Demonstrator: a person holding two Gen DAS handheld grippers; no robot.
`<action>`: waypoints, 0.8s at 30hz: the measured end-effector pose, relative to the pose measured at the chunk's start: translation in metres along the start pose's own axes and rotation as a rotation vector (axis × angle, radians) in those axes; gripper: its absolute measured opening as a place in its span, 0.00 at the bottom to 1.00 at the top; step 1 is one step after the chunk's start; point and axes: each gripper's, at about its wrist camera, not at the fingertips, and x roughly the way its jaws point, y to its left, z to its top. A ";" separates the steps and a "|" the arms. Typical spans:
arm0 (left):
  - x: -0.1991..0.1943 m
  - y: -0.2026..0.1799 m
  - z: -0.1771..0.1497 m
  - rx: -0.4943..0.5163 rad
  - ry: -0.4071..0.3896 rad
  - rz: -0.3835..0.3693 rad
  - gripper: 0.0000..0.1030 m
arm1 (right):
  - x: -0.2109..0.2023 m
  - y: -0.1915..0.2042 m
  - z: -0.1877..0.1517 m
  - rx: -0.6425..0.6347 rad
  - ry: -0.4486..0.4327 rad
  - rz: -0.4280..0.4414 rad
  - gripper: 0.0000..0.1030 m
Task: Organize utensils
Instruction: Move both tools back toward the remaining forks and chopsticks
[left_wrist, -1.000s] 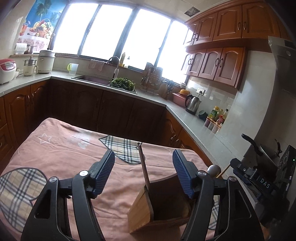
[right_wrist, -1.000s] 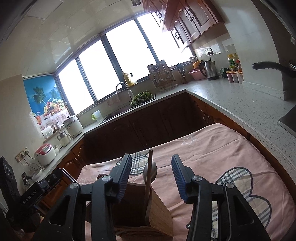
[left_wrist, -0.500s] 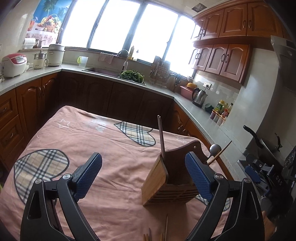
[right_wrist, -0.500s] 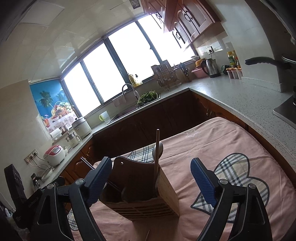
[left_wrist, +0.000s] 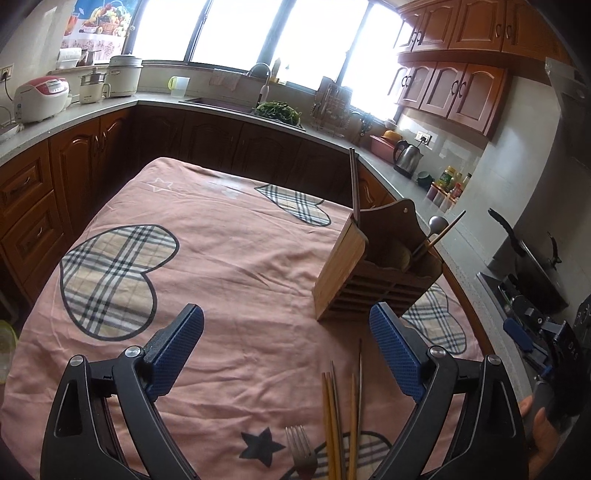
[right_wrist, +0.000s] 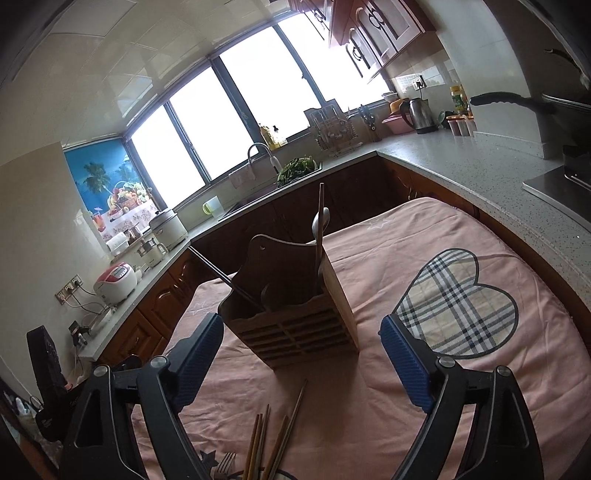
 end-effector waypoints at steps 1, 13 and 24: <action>-0.002 0.002 -0.004 0.000 0.008 0.000 0.91 | -0.002 0.000 -0.004 0.000 0.007 0.000 0.86; -0.012 0.018 -0.041 -0.005 0.084 0.016 0.91 | -0.010 -0.002 -0.047 0.002 0.096 -0.015 0.86; -0.002 0.017 -0.059 0.023 0.153 0.016 0.91 | -0.002 0.000 -0.065 -0.006 0.149 -0.020 0.86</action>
